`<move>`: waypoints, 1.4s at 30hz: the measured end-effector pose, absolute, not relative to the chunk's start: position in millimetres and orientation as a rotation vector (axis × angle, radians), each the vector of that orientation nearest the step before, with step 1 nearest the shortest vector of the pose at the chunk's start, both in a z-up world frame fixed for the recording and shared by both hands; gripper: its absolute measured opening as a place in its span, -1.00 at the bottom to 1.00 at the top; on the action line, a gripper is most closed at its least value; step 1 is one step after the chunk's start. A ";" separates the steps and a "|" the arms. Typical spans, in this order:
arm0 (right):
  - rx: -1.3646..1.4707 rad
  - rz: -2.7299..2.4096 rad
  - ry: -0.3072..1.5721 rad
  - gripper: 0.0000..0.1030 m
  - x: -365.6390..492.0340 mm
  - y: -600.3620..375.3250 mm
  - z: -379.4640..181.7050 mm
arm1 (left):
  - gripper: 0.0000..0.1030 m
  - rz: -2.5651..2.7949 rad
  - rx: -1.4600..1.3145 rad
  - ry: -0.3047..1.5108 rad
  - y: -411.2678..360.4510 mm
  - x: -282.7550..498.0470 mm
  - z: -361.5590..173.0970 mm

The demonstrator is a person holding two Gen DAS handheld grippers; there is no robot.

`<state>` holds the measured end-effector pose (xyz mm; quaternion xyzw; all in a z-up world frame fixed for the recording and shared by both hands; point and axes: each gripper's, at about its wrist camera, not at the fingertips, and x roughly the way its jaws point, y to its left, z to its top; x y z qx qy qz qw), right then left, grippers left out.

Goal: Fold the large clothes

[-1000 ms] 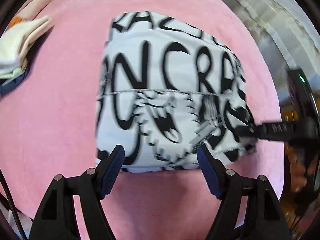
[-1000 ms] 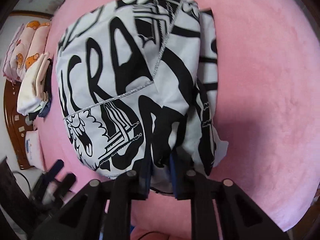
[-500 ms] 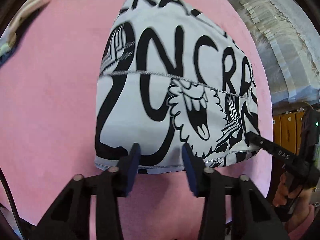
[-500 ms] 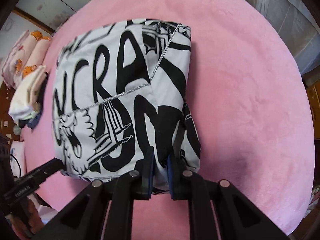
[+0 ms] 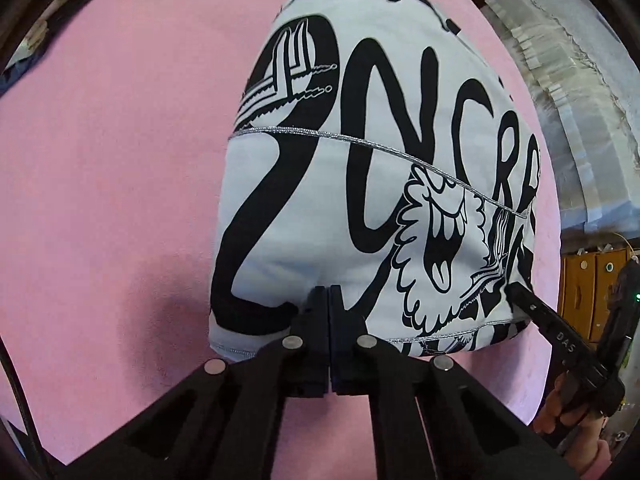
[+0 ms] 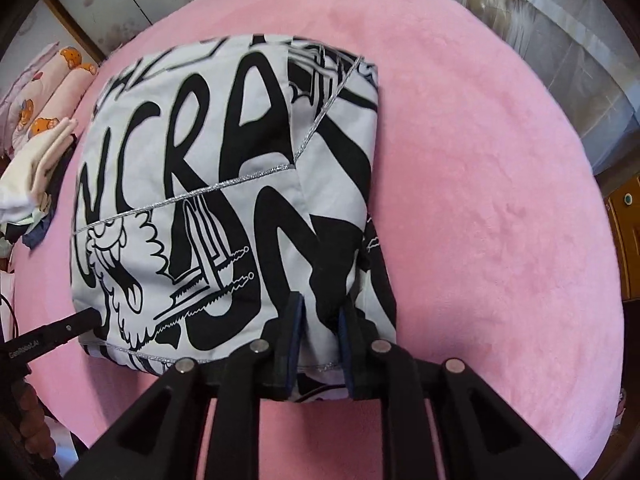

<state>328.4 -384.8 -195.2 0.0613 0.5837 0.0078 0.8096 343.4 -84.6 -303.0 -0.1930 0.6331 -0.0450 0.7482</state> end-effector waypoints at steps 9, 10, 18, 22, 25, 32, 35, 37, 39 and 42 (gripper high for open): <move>0.074 -0.039 1.079 -0.52 306.8 -368.2 -134.1 | -0.91 -0.170 -0.375 1.321 -79.0 324.9 -237.1; 0.083 -0.010 1.066 -0.53 305.4 -363.3 -131.1 | -0.91 -0.191 -0.385 1.315 -80.7 323.7 -232.5; 0.203 0.250 1.112 -0.96 308.2 -312.4 -157.3 | -0.91 -0.204 -0.417 1.333 -104.5 354.2 -245.7; 0.283 0.288 1.150 -1.00 329.1 -295.8 -182.6 | -0.91 -0.192 -0.438 1.295 -105.6 381.4 -254.1; 0.314 0.326 1.152 -1.00 349.8 -284.0 -195.5 | -0.91 -0.183 -0.438 1.286 -105.1 405.1 -262.2; 0.319 0.336 1.035 -1.00 411.8 -272.7 -190.1 | -0.91 -0.207 -0.478 1.228 -94.9 465.9 -276.3; 0.362 0.337 1.006 -1.00 443.5 -277.1 -193.5 | -0.91 -0.214 -0.485 1.214 -92.6 489.8 -283.5; 0.362 0.339 0.979 -1.00 457.8 -277.5 -195.1 | -0.91 -0.207 -0.478 1.198 -90.6 506.5 -290.7; 0.359 0.344 0.957 -1.00 471.6 -276.9 -198.7 | -0.91 -0.205 -0.490 1.184 -87.7 520.6 -298.1; 0.388 0.335 0.945 -1.00 488.1 -281.2 -206.6 | -0.91 -0.203 -0.531 1.137 -84.3 536.2 -310.1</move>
